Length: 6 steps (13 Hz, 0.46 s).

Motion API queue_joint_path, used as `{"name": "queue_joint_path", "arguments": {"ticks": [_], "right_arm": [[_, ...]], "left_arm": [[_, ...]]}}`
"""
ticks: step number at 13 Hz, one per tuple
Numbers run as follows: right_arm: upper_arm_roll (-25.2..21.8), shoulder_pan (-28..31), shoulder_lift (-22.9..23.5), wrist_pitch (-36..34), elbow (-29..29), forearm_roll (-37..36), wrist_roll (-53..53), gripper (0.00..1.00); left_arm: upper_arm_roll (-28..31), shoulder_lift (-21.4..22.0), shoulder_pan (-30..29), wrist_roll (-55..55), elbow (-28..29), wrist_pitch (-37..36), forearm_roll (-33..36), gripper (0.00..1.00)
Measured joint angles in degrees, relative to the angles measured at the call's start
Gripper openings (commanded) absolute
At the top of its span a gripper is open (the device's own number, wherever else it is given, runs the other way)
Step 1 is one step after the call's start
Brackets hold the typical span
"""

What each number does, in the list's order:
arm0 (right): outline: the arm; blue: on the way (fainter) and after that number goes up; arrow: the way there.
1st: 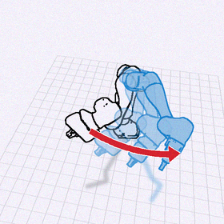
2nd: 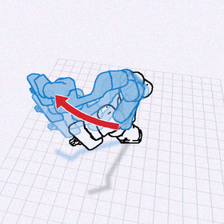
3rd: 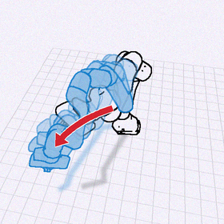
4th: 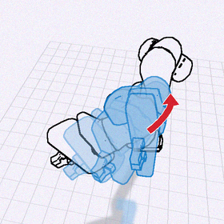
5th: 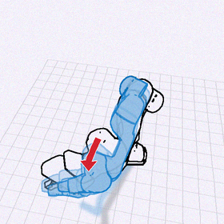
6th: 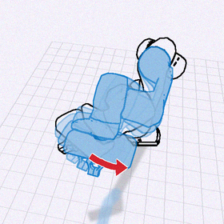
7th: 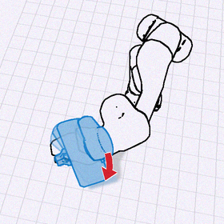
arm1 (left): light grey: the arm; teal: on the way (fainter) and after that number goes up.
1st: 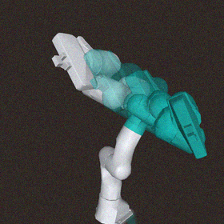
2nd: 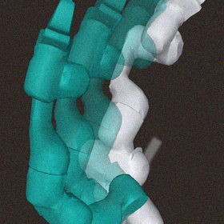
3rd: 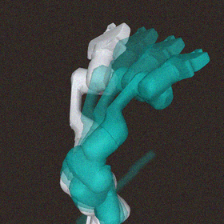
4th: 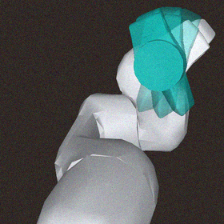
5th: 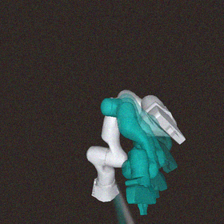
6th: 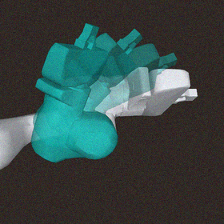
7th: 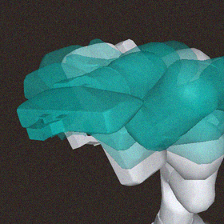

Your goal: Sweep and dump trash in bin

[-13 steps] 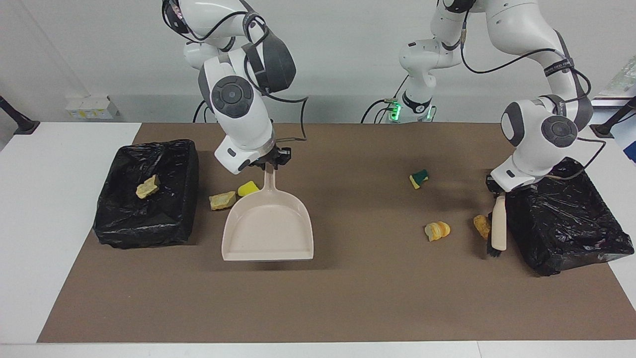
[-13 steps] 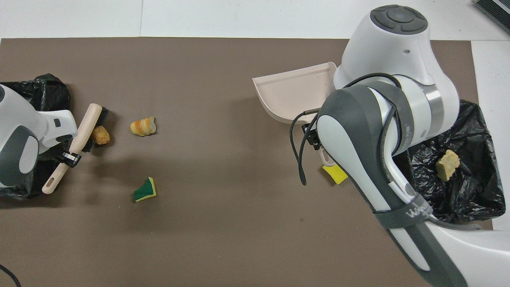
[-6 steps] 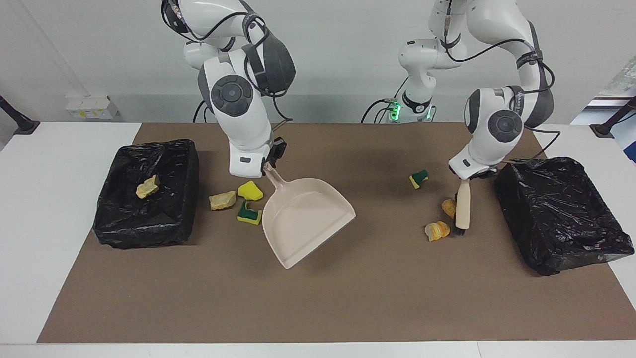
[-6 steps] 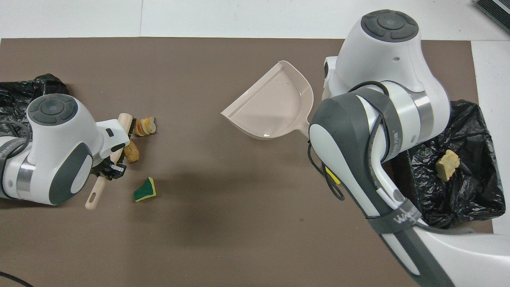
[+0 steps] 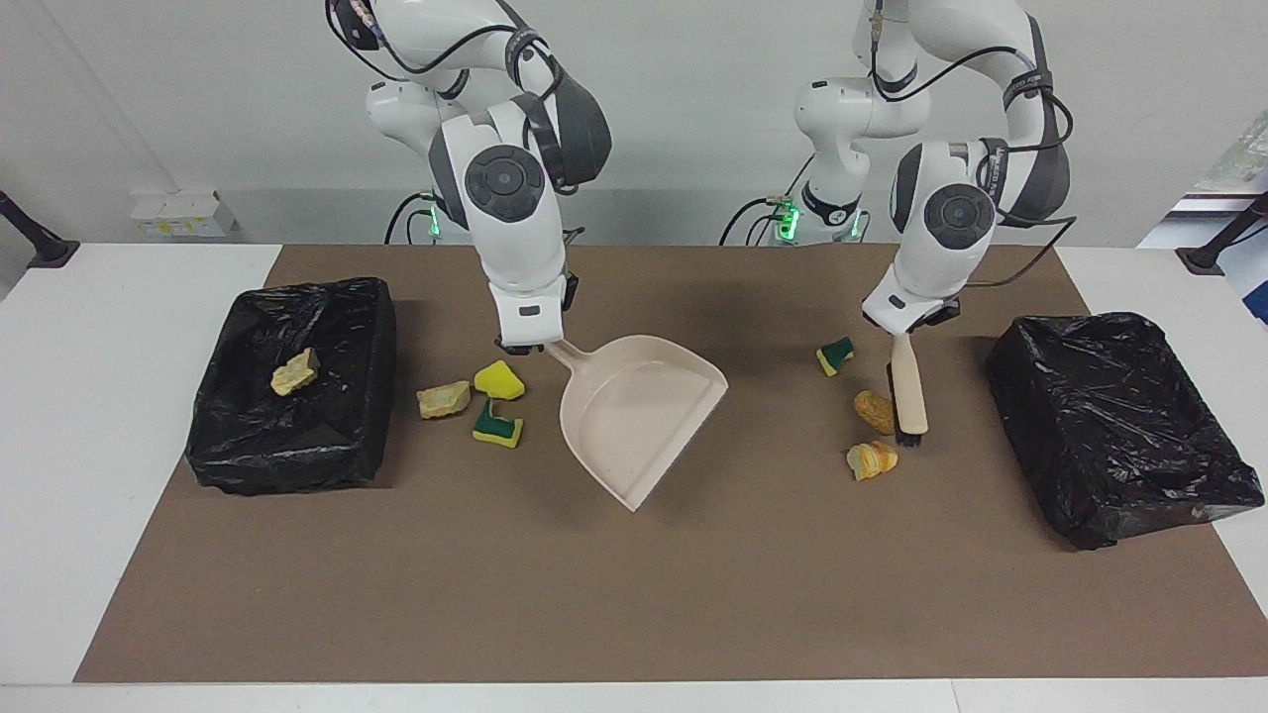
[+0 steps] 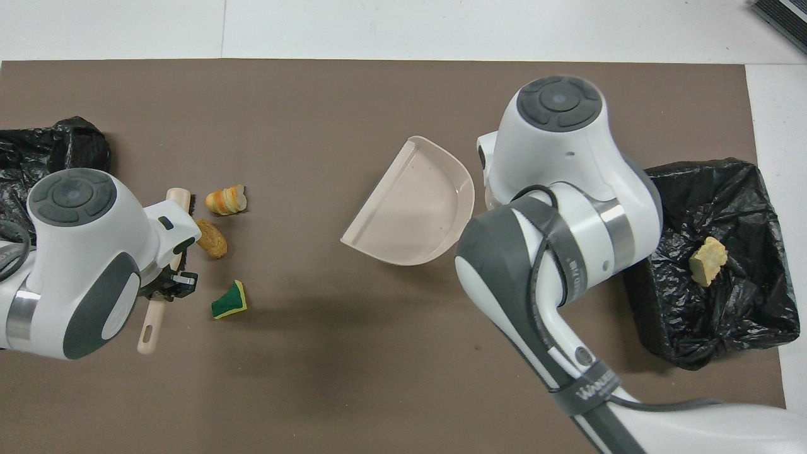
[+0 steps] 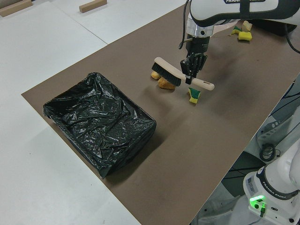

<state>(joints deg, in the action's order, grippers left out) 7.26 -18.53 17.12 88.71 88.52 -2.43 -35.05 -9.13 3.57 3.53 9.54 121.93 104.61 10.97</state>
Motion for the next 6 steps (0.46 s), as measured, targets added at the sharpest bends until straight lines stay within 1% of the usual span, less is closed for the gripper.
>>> {"name": "queue_joint_path", "arguments": {"ticks": [2, 4, 6], "right_arm": [[0.0, -1.7, -1.1, 0.0, 2.9, -1.8, -4.0, 0.00], [0.0, -2.5, -3.0, -0.6, 6.1, -4.5, -8.0, 0.00], [0.1, -4.8, -3.7, -1.0, 8.6, -7.6, -9.1, 0.00]], "left_arm": [[0.5, -0.4, -0.1, -3.3, 1.1, 7.2, 0.0, 0.00], [2.1, -1.6, -0.4, -7.3, 1.4, 8.7, 0.0, 0.00], [4.8, -3.3, -1.1, -8.6, 1.7, 9.4, 0.0, 0.00]]}}
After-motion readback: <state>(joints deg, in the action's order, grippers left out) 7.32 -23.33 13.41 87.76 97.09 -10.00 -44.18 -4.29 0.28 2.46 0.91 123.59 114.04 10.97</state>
